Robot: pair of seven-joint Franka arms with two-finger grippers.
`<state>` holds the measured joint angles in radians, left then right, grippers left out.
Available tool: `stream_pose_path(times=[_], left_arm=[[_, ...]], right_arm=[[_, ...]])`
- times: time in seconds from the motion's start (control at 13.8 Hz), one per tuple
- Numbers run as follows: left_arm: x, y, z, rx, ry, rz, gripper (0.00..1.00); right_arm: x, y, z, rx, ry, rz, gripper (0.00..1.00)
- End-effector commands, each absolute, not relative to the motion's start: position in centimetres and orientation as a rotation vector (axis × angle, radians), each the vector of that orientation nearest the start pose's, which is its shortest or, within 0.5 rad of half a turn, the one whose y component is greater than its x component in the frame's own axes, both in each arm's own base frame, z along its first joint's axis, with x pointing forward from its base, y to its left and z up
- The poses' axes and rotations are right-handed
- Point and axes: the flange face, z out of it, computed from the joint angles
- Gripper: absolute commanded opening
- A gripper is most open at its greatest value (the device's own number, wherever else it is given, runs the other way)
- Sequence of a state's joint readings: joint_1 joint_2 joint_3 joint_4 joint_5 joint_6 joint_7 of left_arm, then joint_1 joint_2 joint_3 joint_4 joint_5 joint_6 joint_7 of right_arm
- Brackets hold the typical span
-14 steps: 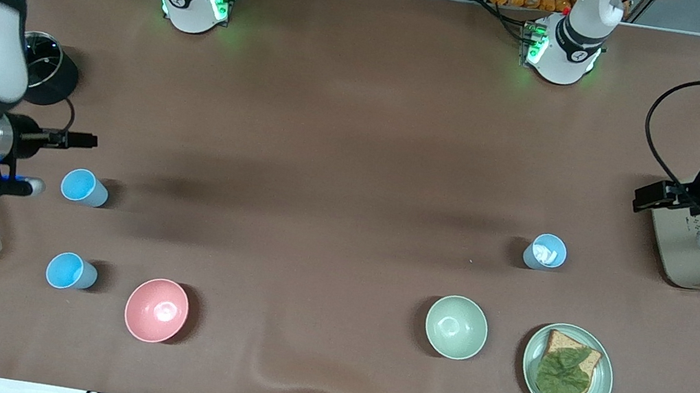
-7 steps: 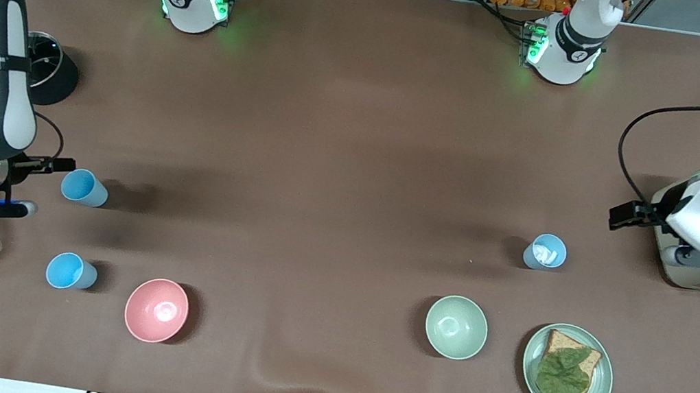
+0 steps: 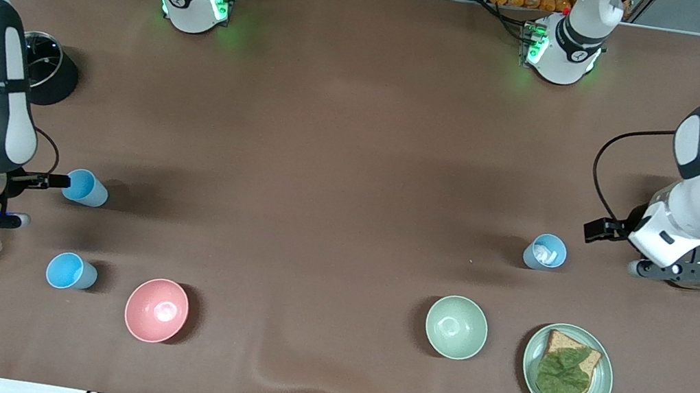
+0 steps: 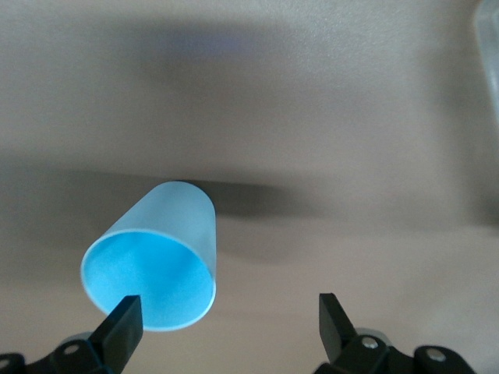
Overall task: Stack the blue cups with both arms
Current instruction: 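Grasp the blue cup holding tissue with the left gripper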
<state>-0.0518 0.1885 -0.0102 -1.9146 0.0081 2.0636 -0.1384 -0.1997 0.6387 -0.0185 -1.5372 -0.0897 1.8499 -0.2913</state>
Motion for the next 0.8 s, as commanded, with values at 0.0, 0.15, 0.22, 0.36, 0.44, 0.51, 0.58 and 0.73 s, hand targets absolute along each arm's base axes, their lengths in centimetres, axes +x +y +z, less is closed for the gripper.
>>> stream_pose_path(times=[0.0,0.15,0.22,0.36,0.44,0.51,0.58,0.73], left_arm=[[60.2,-4.1,35.9,-3.143,-0.070,0.080,1.00],[60.2,-4.3,33.3,-3.143,-0.066,0.095,0.98],[60.0,-4.3,32.0,-3.144,-0.063,0.090,0.95],[59.6,-4.3,29.7,-3.145,-0.064,0.076,0.90],[59.7,-4.2,28.6,-3.145,-0.067,0.081,0.87],[59.8,-4.2,28.0,-3.145,-0.067,0.081,0.84],[59.9,-4.2,27.3,-3.146,-0.067,0.076,0.80],[59.8,-4.2,26.3,-3.146,-0.067,0.083,0.70]], right_arm=[[65.3,-14.9,25.5,-3.100,-0.199,0.520,1.00],[65.5,-15.1,25.0,-3.107,-0.196,0.489,1.00],[65.6,-15.2,24.6,-3.109,-0.195,0.482,1.00],[65.3,-15.3,23.8,-3.100,-0.190,0.501,1.00],[64.7,-15.2,22.7,-3.087,-0.185,0.533,1.00],[64.3,-14.9,22.1,-3.073,-0.177,0.538,1.00],[64.2,-14.8,21.9,-3.056,-0.163,0.538,1.00],[63.9,-14.8,21.3,-3.049,-0.159,0.552,1.00]])
